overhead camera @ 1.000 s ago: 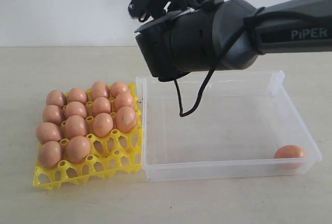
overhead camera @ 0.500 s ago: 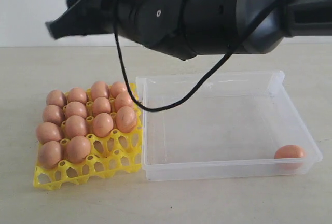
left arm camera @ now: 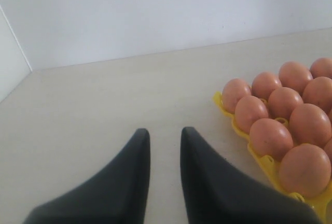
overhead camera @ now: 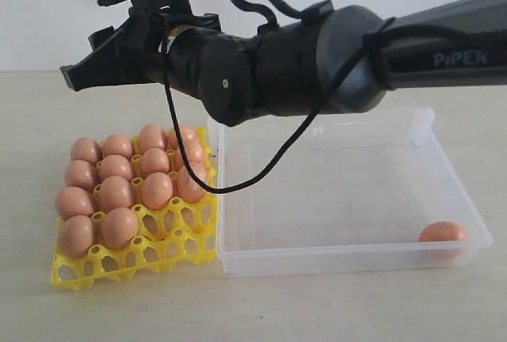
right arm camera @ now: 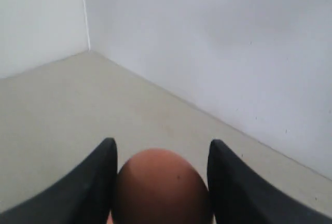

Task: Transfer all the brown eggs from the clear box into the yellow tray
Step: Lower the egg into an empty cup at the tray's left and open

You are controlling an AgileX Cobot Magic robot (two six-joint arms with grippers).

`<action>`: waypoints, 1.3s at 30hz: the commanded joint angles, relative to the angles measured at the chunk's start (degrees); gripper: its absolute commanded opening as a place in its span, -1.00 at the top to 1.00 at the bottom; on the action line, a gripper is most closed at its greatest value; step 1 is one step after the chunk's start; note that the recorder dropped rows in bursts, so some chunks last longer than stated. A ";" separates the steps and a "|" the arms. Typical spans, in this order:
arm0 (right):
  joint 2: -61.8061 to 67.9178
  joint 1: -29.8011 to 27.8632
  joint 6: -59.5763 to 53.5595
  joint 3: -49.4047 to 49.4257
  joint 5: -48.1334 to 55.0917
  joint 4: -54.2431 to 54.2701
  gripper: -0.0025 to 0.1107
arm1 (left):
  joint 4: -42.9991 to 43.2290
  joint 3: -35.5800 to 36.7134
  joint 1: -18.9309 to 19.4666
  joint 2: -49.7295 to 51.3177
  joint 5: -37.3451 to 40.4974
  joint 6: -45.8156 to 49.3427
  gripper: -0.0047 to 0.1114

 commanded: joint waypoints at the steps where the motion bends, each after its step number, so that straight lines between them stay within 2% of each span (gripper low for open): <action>1: 3.45 -0.28 11.67 -0.01 -21.95 -2.16 0.96 | -0.11 0.22 -0.30 -0.11 -0.12 -0.11 0.55; 3: 5.07 -0.28 21.58 -0.01 -29.93 -7.74 0.96 | -0.11 0.22 -0.30 -0.11 -0.12 -0.11 0.55; 4: 5.10 -0.39 26.50 -0.01 -30.07 -11.64 0.96 | -0.11 0.22 -0.30 -0.11 -0.12 -0.11 0.55; 6: 5.20 -0.39 47.55 -0.01 -30.23 -34.41 0.96 | -0.11 0.22 -0.30 -0.11 -0.12 -0.11 0.55; 8: 5.08 -0.91 60.78 -0.01 -33.75 -48.39 0.96 | -0.11 0.22 -0.30 -0.11 -0.12 -0.11 0.55; 10: 4.79 -2.68 67.69 1.67 -41.96 -53.18 0.96 | -0.11 0.22 -0.30 -0.11 -0.12 -0.11 0.55; 12: 3.82 -5.77 71.27 6.28 -50.11 -52.22 0.96 | -0.11 0.22 -0.30 -0.11 -0.12 -0.11 0.55; 15: 2.01 -9.44 73.94 13.25 -50.11 -53.24 0.96 | -0.11 0.22 -0.30 -0.11 -0.12 -0.11 0.55; 18: 0.69 -12.04 75.77 18.30 -50.11 -61.17 0.96 | -0.11 0.22 -0.30 -0.11 -0.12 -0.11 0.55; 23: 0.57 -10.61 78.71 19.38 -47.58 -75.91 0.96 | -0.11 0.22 -0.30 -0.11 -0.12 -0.11 0.55; 29: 0.69 -5.21 71.51 19.38 -25.47 -76.80 0.96 | -0.11 0.22 -0.30 -0.11 -0.12 -0.11 0.55; 33: 0.79 -2.05 67.35 19.38 -14.56 -76.80 0.96 | -0.11 0.22 -0.30 -0.11 -0.12 -0.11 0.55; 39: 0.79 -2.12 63.91 19.38 -11.47 -71.68 0.96 | -0.11 0.22 -0.30 -0.11 -0.12 -0.11 0.55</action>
